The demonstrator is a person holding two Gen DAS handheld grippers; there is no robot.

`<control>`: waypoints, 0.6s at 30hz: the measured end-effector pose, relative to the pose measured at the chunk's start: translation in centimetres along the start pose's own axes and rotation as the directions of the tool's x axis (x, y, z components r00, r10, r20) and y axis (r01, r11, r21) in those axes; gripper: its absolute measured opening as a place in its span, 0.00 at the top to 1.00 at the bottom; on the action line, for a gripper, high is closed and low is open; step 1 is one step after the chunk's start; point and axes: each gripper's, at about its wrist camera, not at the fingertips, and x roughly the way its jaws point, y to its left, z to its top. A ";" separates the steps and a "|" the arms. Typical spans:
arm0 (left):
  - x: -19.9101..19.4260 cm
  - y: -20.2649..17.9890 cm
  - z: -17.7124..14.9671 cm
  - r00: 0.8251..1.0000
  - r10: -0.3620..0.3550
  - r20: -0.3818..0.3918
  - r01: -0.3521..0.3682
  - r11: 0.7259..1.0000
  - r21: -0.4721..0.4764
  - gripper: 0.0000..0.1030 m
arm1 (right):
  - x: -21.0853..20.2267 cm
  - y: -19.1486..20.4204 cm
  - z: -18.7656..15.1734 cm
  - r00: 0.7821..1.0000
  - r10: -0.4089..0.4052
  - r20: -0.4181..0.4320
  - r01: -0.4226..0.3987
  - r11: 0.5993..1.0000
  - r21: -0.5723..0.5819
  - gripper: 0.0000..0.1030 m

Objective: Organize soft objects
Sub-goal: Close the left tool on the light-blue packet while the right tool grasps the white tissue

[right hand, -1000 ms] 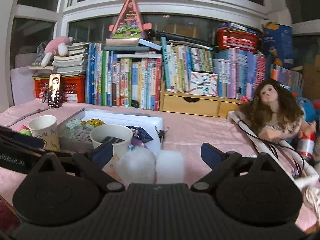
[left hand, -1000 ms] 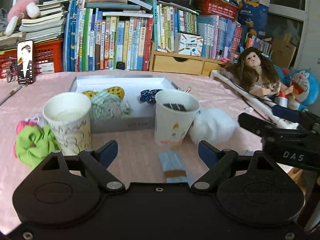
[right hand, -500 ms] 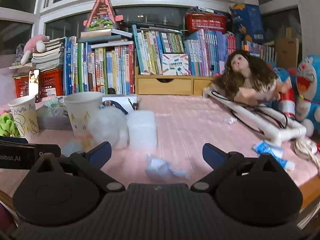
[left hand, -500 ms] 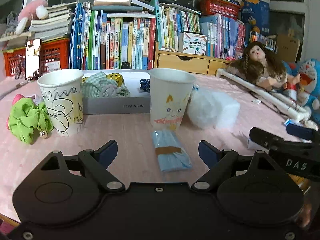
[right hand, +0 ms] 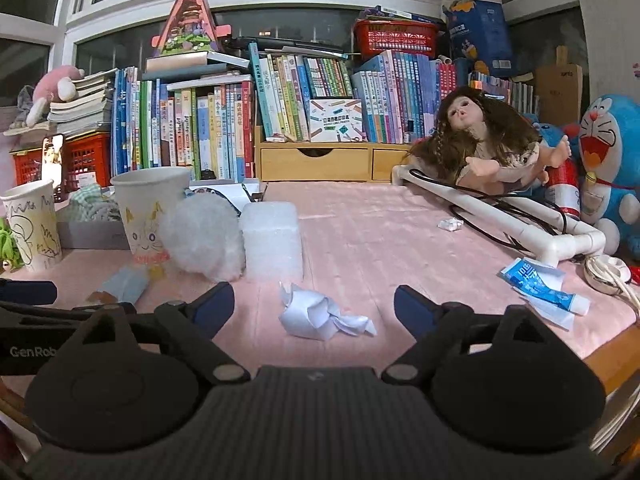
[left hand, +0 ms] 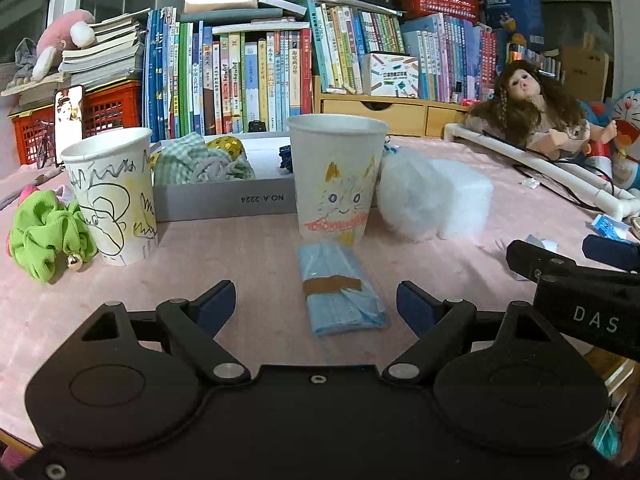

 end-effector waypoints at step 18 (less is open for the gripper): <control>1.0 -0.1 0.1 1.000 0.000 0.004 0.000 1.000 0.009 0.33 | 1.4 0.2 -0.5 0.997 -0.067 -0.035 0.070 0.992 0.101 0.30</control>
